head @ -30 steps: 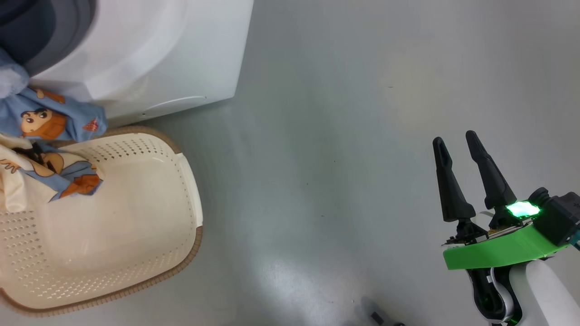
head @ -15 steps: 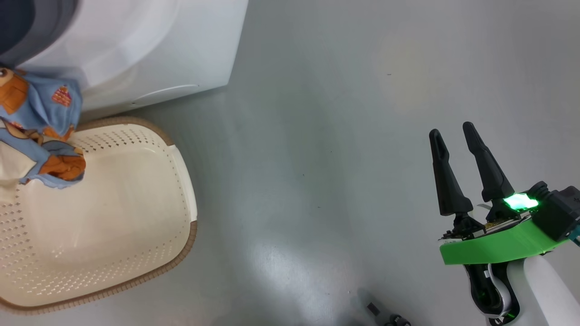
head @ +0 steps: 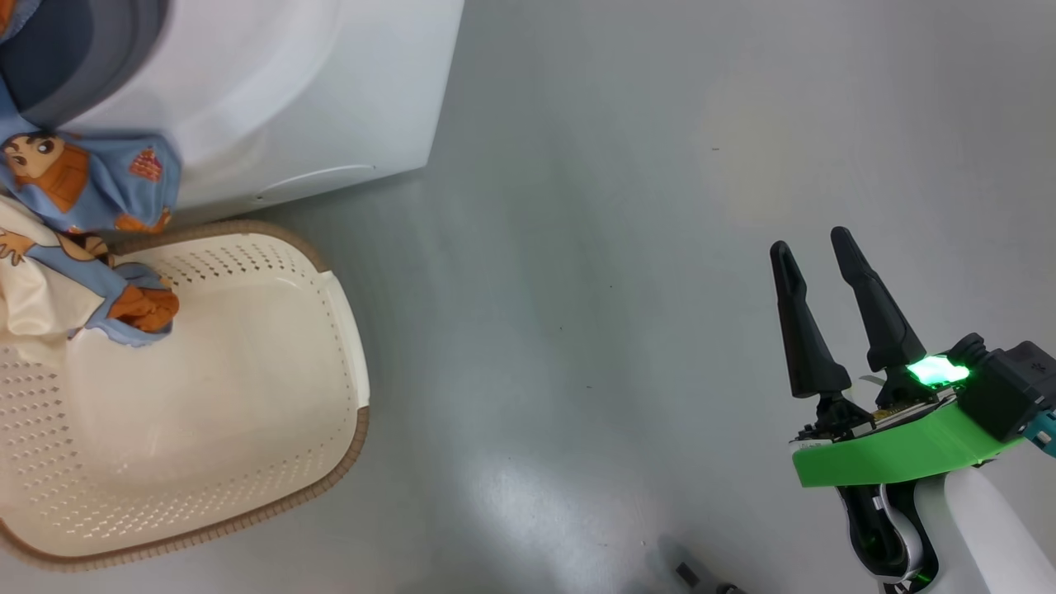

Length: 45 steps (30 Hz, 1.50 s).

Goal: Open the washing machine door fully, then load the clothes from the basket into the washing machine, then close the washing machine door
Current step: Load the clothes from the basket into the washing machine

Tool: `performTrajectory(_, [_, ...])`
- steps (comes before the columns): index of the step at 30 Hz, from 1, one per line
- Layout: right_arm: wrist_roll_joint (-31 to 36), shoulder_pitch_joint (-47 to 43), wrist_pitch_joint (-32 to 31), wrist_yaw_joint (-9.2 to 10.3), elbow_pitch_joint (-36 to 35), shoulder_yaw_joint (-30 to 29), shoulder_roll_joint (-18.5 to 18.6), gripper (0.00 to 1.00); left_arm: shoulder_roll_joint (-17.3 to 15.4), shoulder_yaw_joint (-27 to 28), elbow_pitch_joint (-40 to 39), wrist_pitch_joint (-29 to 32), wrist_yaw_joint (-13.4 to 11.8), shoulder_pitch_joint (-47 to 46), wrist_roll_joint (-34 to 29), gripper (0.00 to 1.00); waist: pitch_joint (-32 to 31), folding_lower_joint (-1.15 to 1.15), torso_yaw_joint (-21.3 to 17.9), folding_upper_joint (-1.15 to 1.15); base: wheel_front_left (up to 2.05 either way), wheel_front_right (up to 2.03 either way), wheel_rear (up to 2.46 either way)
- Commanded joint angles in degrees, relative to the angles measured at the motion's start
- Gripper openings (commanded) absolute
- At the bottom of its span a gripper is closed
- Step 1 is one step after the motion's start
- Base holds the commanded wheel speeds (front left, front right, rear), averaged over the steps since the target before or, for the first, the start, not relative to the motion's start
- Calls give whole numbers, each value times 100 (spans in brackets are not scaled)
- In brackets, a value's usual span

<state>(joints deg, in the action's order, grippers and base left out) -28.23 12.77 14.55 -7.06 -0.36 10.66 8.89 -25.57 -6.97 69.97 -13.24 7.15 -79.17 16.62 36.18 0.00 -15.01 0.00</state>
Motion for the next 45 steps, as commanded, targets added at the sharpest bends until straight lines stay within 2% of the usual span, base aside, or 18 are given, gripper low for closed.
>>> performTrajectory(1, [22,-1,45,-43,-100,110,90,100,-231,-1,18,150,27,-128,-19,100,-35,0,20,0,0,0,0])
performTrajectory(6, [11,-3,45,-43,-93,143,107,100,-143,-177,254,794,32,-127,131,100,-96,0,27,0,0,0,0])
performTrajectory(9, [12,1,45,-43,-91,154,105,100,-163,-269,272,863,32,-128,238,100,-114,0,26,0,0,0,0])
performTrajectory(11, [9,3,45,-43,-91,157,106,100,-174,-314,250,775,33,-128,320,100,-122,0,22,0,0,0,0])
performTrajectory(17, [5,-24,45,-43,-100,120,121,100,-154,-238,18,0,33,-31,709,100,-157,0,47,0,0,0,0])
performTrajectory(21, [9,-34,45,-43,-117,97,135,100,-92,-269,-296,-163,33,203,799,100,-152,0,102,0,0,0,0])
performTrajectory(25, [1,5,45,-43,-113,88,165,100,-79,51,-1153,-172,3,547,758,100,-101,0,165,0,0,0,0])
performTrajectory(31, [34,22,45,-43,-119,49,198,100,163,703,-2244,-174,-104,1193,478,100,-103,0,252,0,0,0,0])
performTrajectory(38, [74,17,45,-43,-134,-9,264,100,511,1323,-2867,-175,-27,1802,146,100,-215,0,381,0,0,0,0])
performTrajectory(45, [90,27,45,-43,-93,-42,437,100,848,1700,-3374,-175,26,2534,-120,100,-506,0,586,0,0,0,0])
